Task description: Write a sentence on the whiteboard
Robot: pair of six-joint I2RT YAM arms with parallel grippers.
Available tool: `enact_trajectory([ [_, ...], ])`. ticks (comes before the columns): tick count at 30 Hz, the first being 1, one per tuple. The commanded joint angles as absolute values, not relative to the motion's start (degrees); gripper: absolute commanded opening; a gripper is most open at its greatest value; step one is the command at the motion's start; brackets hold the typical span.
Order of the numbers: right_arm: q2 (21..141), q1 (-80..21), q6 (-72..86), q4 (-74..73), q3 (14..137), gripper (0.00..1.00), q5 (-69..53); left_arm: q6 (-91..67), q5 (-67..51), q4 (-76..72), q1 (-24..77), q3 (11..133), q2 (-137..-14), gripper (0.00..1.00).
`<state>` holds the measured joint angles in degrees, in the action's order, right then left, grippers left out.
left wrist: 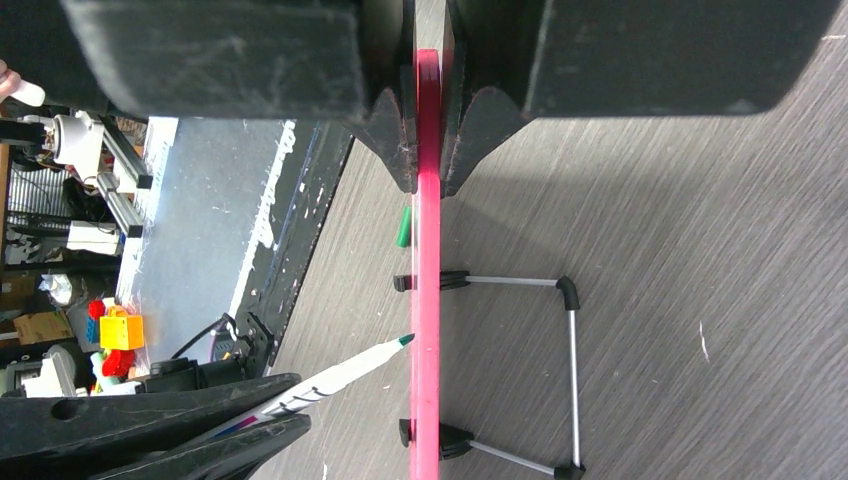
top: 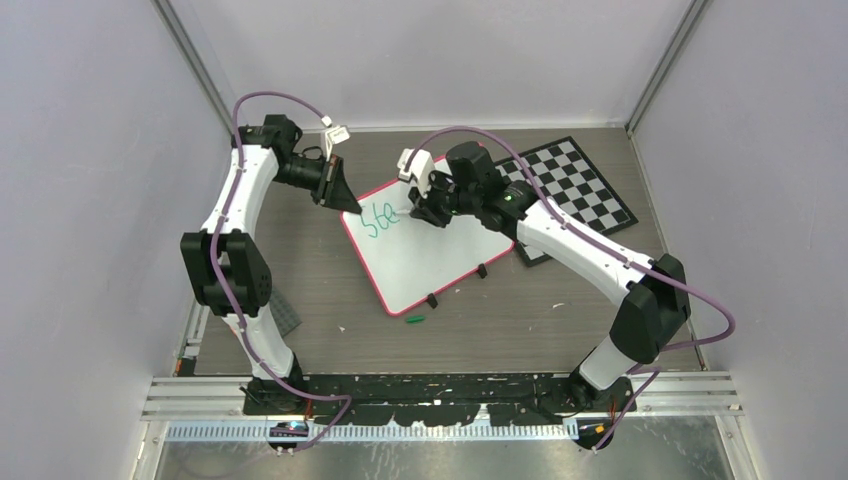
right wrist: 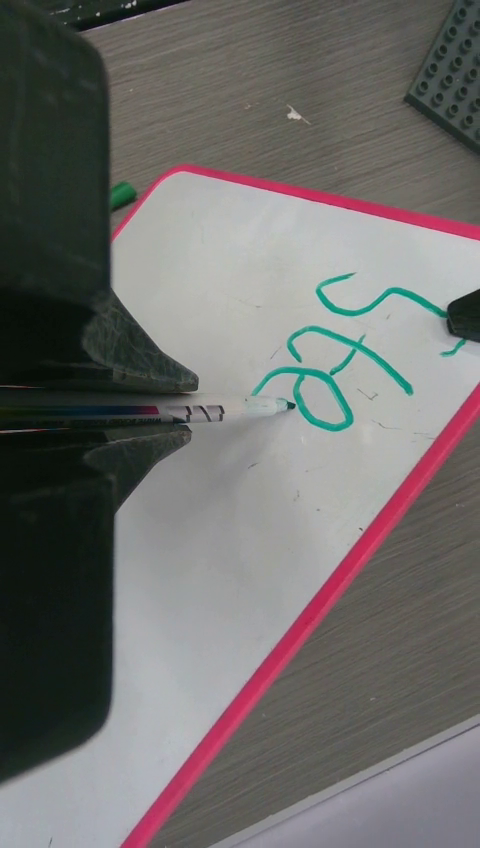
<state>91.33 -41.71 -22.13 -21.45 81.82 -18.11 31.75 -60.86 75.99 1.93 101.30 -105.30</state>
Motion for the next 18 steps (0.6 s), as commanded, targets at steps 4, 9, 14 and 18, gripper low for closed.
enact_trajectory([
  [4,91.16,-41.56,-22.34,-17.98,85.65,0.0,-16.54,31.82,-59.44,76.89,3.78,100.72,-104.77,0.0],
  [9,91.39,-41.37,-23.09,-18.23,85.3,0.0,-15.97,31.83,-59.28,76.95,3.78,100.95,-104.93,0.0],
  [14,92.57,-41.04,-23.63,-18.31,86.18,0.0,-14.63,32.05,-59.14,77.25,3.78,101.4,-105.19,0.0],
  [18,93.32,-40.69,-23.68,-18.35,87.19,0.0,-13.93,32.0,-59.13,77.26,3.82,101.47,-105.29,0.0],
])
